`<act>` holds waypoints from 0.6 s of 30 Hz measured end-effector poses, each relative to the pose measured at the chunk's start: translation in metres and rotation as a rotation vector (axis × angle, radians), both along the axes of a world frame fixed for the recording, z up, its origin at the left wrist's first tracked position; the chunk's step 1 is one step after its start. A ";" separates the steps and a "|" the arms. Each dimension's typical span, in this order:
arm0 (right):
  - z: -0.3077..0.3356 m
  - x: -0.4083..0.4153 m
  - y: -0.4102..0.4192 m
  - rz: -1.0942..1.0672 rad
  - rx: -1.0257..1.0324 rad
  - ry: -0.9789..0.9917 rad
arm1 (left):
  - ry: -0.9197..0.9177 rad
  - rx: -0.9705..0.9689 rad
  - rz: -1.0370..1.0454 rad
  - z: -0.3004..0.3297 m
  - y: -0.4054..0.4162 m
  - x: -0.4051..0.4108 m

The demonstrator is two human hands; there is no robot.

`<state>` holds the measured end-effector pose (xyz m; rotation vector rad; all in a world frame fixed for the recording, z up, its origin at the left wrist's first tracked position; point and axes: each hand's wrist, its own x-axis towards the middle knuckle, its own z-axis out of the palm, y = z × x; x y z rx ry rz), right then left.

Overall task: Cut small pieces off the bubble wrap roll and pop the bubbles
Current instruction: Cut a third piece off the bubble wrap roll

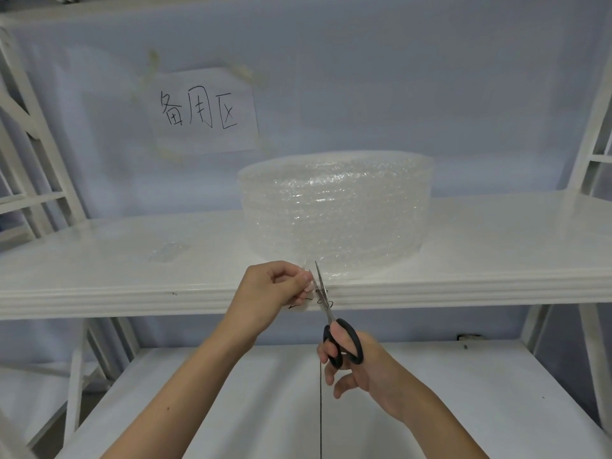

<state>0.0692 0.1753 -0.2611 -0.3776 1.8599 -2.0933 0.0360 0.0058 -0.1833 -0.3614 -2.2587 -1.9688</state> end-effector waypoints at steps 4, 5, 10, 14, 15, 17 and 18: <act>0.005 -0.004 -0.002 -0.003 -0.006 0.001 | 0.000 -0.016 0.000 0.000 0.000 0.001; 0.007 -0.005 -0.002 -0.002 0.001 0.011 | -0.001 -0.021 -0.003 0.000 0.000 0.001; 0.015 -0.009 -0.003 -0.001 0.038 0.043 | -0.001 -0.019 -0.012 -0.001 0.000 0.001; 0.018 -0.010 -0.002 -0.007 0.061 0.055 | -0.004 -0.011 -0.024 -0.001 0.000 0.002; 0.019 -0.009 -0.001 -0.013 0.063 0.060 | -0.006 -0.007 -0.025 -0.001 0.001 0.002; 0.019 -0.007 -0.001 -0.032 0.049 0.069 | -0.004 -0.002 -0.024 -0.001 0.001 0.002; 0.019 -0.006 -0.001 -0.045 0.043 0.075 | -0.004 0.001 -0.023 -0.001 0.001 0.002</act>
